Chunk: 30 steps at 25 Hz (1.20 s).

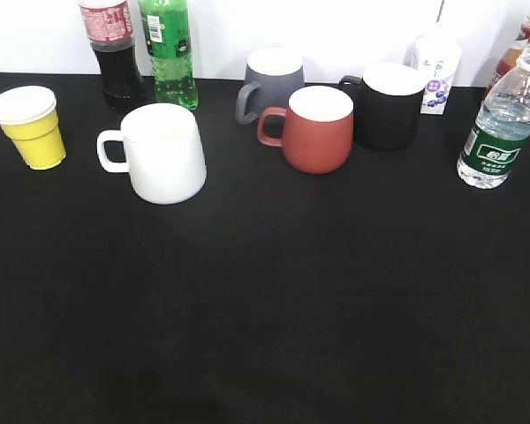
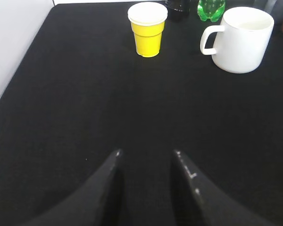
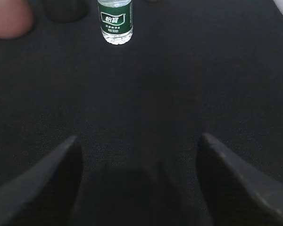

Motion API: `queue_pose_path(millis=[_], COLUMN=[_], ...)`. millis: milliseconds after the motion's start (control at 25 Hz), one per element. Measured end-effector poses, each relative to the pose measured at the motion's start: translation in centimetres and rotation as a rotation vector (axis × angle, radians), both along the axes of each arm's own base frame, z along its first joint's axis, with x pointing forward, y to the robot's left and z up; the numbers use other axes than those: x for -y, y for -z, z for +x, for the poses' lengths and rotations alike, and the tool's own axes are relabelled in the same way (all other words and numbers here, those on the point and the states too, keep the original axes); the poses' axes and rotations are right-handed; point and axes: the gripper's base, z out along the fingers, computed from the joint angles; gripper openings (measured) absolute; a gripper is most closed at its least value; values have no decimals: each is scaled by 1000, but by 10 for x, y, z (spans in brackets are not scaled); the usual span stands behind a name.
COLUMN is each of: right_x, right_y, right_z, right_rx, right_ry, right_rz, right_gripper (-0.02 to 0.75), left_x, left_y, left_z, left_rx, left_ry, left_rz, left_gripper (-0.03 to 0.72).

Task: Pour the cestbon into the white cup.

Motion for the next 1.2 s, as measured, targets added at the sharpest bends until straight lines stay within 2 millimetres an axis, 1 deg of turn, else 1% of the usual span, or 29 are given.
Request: queue_pose_path(millis=[480, 520, 560, 600, 640, 680, 720, 800, 880, 960, 1040, 1080, 1120, 1160, 1200], right_x=[0, 0, 0, 0, 0, 0, 0, 0, 0, 0, 0, 0, 0, 0, 0], right_y=[0, 0, 0, 0, 0, 0, 0, 0, 0, 0, 0, 0, 0, 0, 0], right_z=[0, 0, 0, 0, 0, 0, 0, 0, 0, 0, 0, 0, 0, 0, 0], right_rx=[0, 0, 0, 0, 0, 0, 0, 0, 0, 0, 0, 0, 0, -1, -1], right_ry=[0, 0, 0, 0, 0, 0, 0, 0, 0, 0, 0, 0, 0, 0, 0], right_rz=[0, 0, 0, 0, 0, 0, 0, 0, 0, 0, 0, 0, 0, 0, 0], right_gripper=[574, 574, 574, 574, 574, 574, 574, 574, 574, 574, 574, 574, 574, 574, 574], left_x=[0, 0, 0, 0, 0, 0, 1, 2, 4, 6, 10, 15, 23, 32, 39], left_y=[0, 0, 0, 0, -1, -4, -14, -48, -84, -102, -103, -102, -92, -78, -58], left_z=[0, 0, 0, 0, 2, 6, 13, 37, 74, 116, 152, 167, 186, 195, 199], left_rx=[0, 0, 1, 2, -4, -26, -27, 16, 84, 191, 256, 285, 300, 320, 326], left_ry=[0, 0, 0, 0, 0, 0, 0, 0, 8, 14, 28, 50, 82, 121, 142], left_rz=[0, 0, 0, 0, 0, 1, 1, -1, 14, 29, 8, 2, -5, -18, -59], left_gripper=[262, 293, 356, 447, 519, 569, 586, 594, 594, 594, 591, 589, 589, 589, 589])
